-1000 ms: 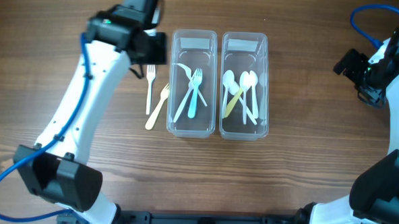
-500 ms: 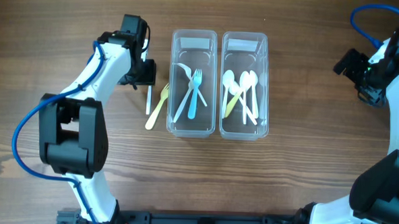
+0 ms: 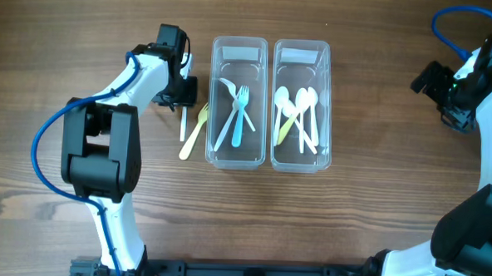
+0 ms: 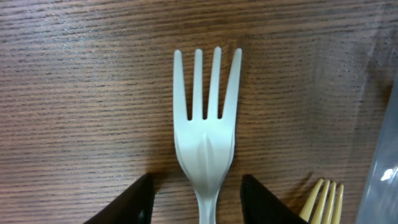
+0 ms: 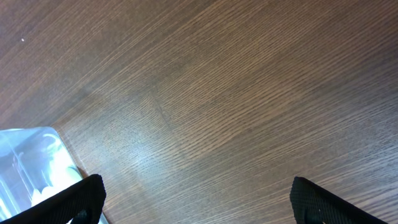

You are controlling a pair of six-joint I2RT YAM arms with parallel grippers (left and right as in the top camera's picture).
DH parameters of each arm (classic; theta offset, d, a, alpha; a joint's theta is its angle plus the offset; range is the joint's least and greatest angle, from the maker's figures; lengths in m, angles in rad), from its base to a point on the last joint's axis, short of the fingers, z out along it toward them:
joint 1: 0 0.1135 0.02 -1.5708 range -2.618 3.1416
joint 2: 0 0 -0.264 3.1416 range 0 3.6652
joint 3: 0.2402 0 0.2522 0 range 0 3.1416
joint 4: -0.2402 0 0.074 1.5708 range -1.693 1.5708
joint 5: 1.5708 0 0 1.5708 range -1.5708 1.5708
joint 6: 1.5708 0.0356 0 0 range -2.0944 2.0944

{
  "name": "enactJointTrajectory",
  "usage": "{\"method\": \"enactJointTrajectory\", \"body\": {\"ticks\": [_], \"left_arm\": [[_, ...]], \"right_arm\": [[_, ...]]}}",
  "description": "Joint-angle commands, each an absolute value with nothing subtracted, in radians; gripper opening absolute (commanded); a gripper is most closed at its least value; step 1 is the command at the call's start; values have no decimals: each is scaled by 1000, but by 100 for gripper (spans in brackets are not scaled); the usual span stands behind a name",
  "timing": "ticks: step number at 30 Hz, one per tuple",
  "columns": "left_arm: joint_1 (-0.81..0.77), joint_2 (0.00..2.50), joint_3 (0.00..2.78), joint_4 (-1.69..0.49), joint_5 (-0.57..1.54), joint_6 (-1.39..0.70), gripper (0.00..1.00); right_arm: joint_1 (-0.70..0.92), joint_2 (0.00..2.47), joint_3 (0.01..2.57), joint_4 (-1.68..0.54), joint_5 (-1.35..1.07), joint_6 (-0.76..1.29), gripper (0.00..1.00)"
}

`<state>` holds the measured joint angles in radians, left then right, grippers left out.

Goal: Pack container
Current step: 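Lower the left gripper onto the last white fork and grasp it, then carry the white fork into the left container and release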

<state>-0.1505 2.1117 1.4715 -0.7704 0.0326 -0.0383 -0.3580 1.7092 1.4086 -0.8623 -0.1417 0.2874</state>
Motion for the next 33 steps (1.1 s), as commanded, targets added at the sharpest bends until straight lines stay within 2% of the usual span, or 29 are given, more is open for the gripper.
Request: {"method": "enactJointTrajectory", "body": {"ticks": [1,3,7,8,9,10,16,19,22,25,26,28,30,32,33], "left_arm": [[-153,2157,1470,-774,56,-30,31],[-154,2151,1470,-778,56,-30,22],[-153,2112,1501,-845,51,-30,20],[-152,2095,1525,-877,51,-30,16],[-152,2074,1559,-913,52,-30,6],[-152,2057,1587,-942,52,-31,4],[-167,1887,1740,-1075,103,-68,4],[-220,1805,1739,-1090,224,-68,4],[-305,1794,1738,-1105,242,-67,4],[-400,1839,1723,-1073,188,-67,9],[-418,1850,1719,-1065,165,-67,14],[-462,1905,1713,-1048,116,-68,38],[-477,1958,1713,-1030,114,-68,48],[-480,1998,1713,-1013,114,-68,46],[-479,2008,1713,-1005,114,-68,38]], "right_arm": [[-357,1716,1400,-865,-154,291,95],[-357,1716,1400,-867,-154,292,95],[-357,1716,1400,-867,-154,291,95],[-357,1716,1400,-866,-154,291,95],[-357,1716,1400,-865,-154,291,95],[-357,1716,1400,-865,-154,291,95],[-357,1716,1400,-865,-154,291,95],[-357,1716,1400,-865,-154,291,95],[-357,1716,1400,-865,-154,291,95],[-357,1716,1400,-864,-154,292,95],[-357,1716,1400,-864,-154,291,95],[-357,1716,1400,-865,-154,291,95],[-357,1716,1400,-865,-154,291,95],[-357,1716,1400,-865,-154,292,95],[-357,1716,1400,-865,-154,291,95]]}}
